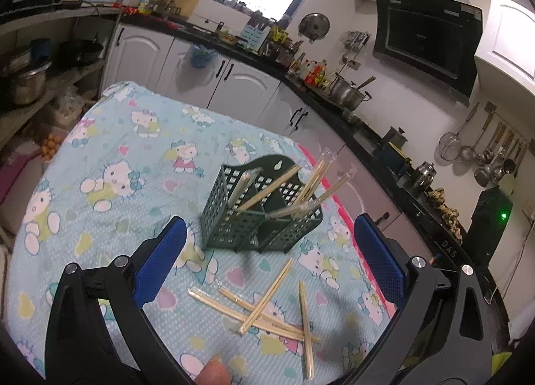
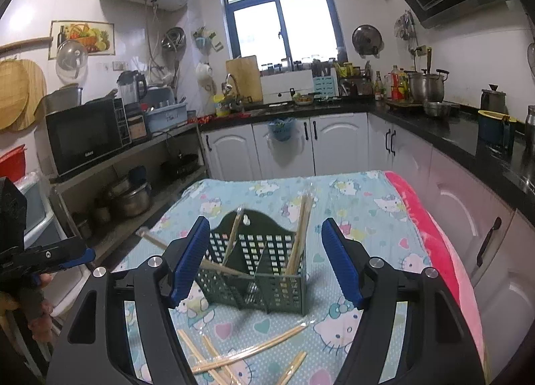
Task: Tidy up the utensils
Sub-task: 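Move the open left tool back over the chopstick pile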
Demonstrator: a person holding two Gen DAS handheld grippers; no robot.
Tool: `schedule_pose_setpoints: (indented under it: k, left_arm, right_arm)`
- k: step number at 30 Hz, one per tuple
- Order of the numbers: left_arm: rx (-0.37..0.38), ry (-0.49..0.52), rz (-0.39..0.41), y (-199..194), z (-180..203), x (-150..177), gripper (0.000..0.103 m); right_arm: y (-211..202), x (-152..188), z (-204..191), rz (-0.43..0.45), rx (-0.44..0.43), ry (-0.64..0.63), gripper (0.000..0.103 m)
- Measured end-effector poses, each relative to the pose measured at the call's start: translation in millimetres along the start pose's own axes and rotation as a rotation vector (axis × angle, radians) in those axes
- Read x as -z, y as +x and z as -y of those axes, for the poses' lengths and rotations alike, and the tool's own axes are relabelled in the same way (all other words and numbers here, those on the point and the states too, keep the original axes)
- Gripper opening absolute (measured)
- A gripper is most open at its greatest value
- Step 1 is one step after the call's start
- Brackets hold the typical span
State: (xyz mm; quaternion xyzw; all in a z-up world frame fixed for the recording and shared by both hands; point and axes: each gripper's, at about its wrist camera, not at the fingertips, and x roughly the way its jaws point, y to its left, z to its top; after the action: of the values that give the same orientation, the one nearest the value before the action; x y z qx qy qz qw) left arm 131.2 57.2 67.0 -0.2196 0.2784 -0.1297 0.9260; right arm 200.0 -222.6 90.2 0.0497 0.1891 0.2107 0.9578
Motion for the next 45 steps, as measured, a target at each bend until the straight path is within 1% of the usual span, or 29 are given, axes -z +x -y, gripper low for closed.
schedule_pose_setpoints:
  k: [13, 27, 37, 45]
  left_arm:
    - [-0.038, -0.061, -0.066, 7.9, -24.1, 25.5, 0.092]
    - [-0.063, -0.087, -0.132, 21.1, -33.7, 46.0, 0.092]
    - [-0.055, -0.077, -0.186, 35.0, -33.6, 59.4, 0.092]
    - [-0.081, -0.097, -0.242, 51.0, -41.9, 77.2, 0.092]
  right_arm:
    - [3.0, 26.9, -3.0, -0.078, -0.003, -0.015, 0.067]
    - [11.2, 55.7, -5.6, -0.172, -0.006, -0.043, 0.067]
    - [20.5, 74.8, -2.4, -0.241, 0.005, -0.051, 0.067]
    - [30.3, 89.8, 2.6, -0.300, 0.026, -0.062, 0.067]
